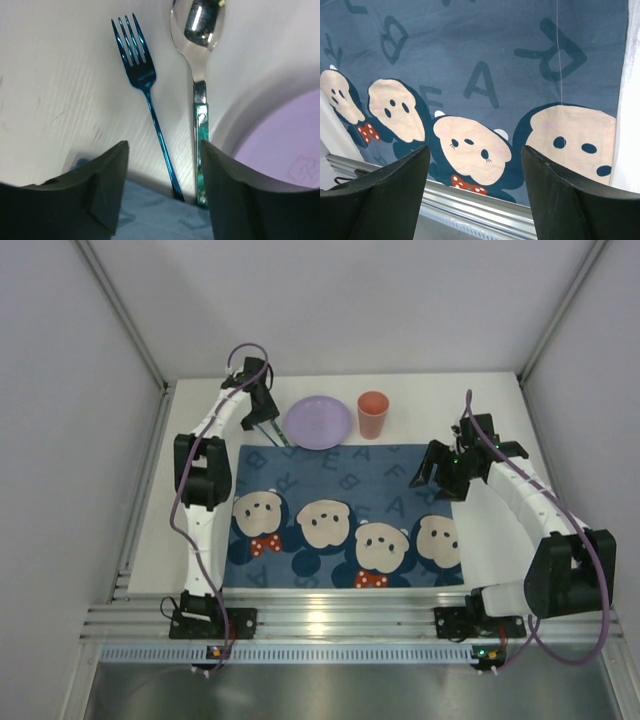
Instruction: Set the dinner table for one person
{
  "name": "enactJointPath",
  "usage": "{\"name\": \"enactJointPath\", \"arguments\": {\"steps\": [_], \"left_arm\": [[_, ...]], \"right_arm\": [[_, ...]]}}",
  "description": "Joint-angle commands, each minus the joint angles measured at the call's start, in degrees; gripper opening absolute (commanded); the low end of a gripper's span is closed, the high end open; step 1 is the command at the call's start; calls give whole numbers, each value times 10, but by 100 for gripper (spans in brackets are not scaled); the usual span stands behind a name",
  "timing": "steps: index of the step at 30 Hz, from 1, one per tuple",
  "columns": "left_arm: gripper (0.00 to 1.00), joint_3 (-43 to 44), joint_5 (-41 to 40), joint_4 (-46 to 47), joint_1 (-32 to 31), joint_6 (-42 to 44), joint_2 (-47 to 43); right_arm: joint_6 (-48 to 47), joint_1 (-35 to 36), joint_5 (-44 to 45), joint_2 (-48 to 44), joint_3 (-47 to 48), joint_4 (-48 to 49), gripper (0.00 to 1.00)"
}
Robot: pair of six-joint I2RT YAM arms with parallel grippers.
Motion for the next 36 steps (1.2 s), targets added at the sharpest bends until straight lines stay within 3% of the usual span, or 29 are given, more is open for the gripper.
{"name": "enactJointPath", "arguments": {"steps": [1, 3, 10, 13, 21, 23, 30, 36], "left_arm": [[61, 61, -30, -26, 0, -25, 35], [53, 64, -43, -27, 0, -28, 52], [52, 57, -50, -18, 1, -6, 75], [46, 50, -45, -7, 1, -5, 82], [15, 61, -40, 7, 3, -1, 111], [0, 70, -31, 12, 4, 2, 120], [0, 53, -11, 101, 5, 45, 49], [0, 98, 14, 118, 4, 109, -35]], "right_arm": [[-8, 3, 21, 1, 36, -2, 74], [-3, 4, 27, 12, 35, -1, 73], [1, 3, 30, 45, 38, 4, 72], [1, 3, 30, 55, 40, 4, 71], [-9, 4, 29, 63, 37, -1, 70], [-15, 4, 30, 62, 31, -4, 70], [-28, 4, 28, 54, 14, -10, 70], [-33, 19, 28, 54, 11, -7, 70]]}}
